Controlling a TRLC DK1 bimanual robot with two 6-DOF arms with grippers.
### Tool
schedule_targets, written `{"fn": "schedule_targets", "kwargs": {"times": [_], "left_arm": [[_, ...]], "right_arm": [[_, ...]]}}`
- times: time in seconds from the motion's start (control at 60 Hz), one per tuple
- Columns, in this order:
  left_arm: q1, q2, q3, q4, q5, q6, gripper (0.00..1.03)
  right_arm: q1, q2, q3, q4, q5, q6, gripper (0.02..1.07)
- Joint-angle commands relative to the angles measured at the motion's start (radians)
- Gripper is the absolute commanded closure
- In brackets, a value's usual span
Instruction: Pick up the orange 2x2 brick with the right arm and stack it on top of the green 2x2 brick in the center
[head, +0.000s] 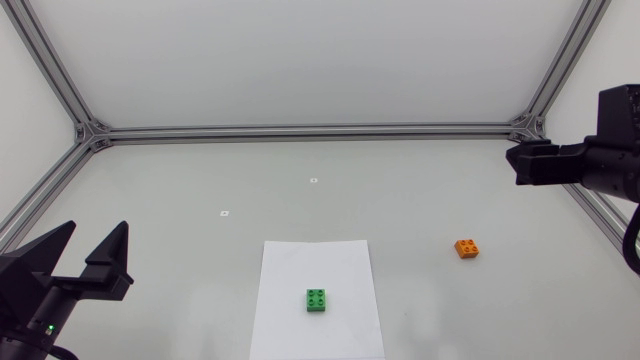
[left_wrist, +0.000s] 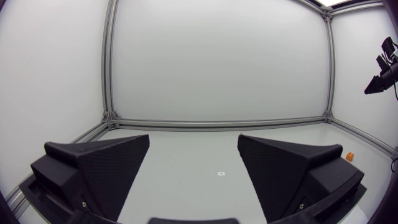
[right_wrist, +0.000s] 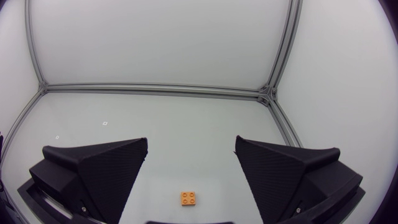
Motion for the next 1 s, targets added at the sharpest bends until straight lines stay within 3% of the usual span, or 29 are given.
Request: {"fn": "schedule_targets", "kwargs": {"times": [0.0,0.15,0.283,0.517,0.983], "left_arm": [[0.003,-0.008,-0.041,-0.015,0.004,0.013,0.04],[0.003,-0.008,-0.041,-0.015,0.004,0.013,0.04],[0.003,-0.008,-0.041,-0.015,0.004,0.013,0.04],[0.003,-0.008,-0.041,-0.015,0.004,0.013,0.04],[0.003,-0.008,-0.041,-0.015,0.004,0.013,0.04]], "right_arm": [[-0.006,0.093,0.077,-0.067,-0.009,-0.053,0.07],[-0.038,0.262,0.177,-0.189,-0.024,-0.15,0.07],[-0.105,0.374,0.218,-0.236,-0.122,-0.191,0.07],[-0.113,0.578,0.284,-0.35,-0.122,-0.193,0.07],[-0.068,0.828,0.251,-0.328,-0.071,-0.179,0.1]]}}
